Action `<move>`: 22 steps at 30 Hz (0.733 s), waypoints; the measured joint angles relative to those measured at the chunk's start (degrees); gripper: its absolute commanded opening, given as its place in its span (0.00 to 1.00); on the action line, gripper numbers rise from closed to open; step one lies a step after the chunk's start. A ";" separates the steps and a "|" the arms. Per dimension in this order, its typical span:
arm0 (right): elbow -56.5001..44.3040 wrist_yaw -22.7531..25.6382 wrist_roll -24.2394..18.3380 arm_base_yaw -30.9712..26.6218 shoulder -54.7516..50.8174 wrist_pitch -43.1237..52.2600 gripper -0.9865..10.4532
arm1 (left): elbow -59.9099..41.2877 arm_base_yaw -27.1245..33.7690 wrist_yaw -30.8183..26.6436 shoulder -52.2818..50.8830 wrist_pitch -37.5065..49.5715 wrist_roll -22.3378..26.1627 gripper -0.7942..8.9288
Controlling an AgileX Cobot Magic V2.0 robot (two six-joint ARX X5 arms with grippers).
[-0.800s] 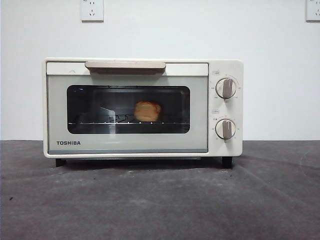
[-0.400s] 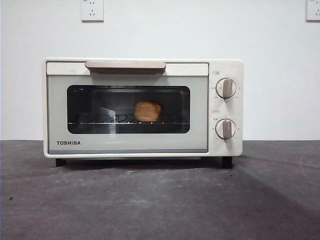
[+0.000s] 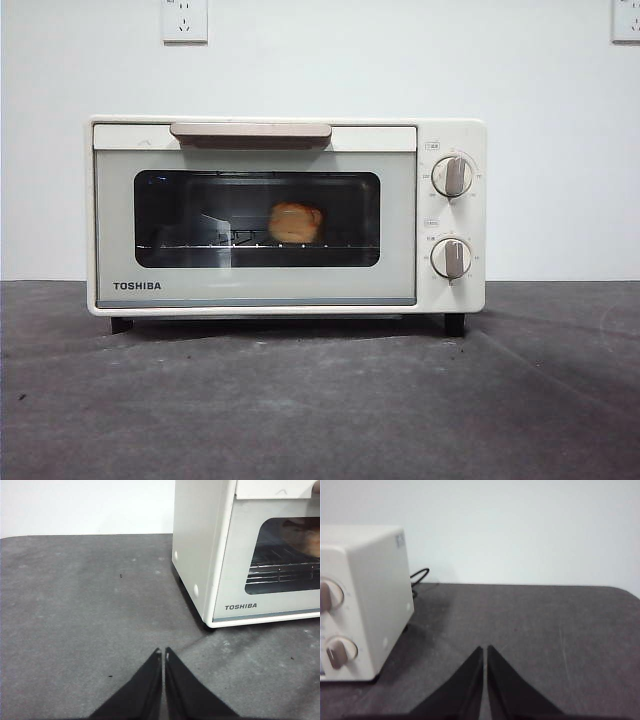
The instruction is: The left arm flap open the oven, the right arm pick bread and place it into oven, the left arm flap close the oven
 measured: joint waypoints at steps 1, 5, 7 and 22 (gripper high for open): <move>-0.59 0.02 -0.02 -0.09 -0.33 0.00 0.09 | 0.00 0.00 0.00 0.00 0.00 0.00 0.10; -2.34 0.15 -0.04 -0.11 -1.84 -1.36 0.09 | 0.00 0.00 -0.02 0.00 -0.02 0.00 0.10; -2.34 0.26 -0.04 -0.11 -2.16 -1.99 0.09 | 0.00 0.00 0.00 0.00 0.00 -0.02 0.10; -2.29 0.28 -0.04 -0.11 -2.21 -10.62 0.09 | 0.00 0.00 0.00 0.00 0.00 -0.11 0.10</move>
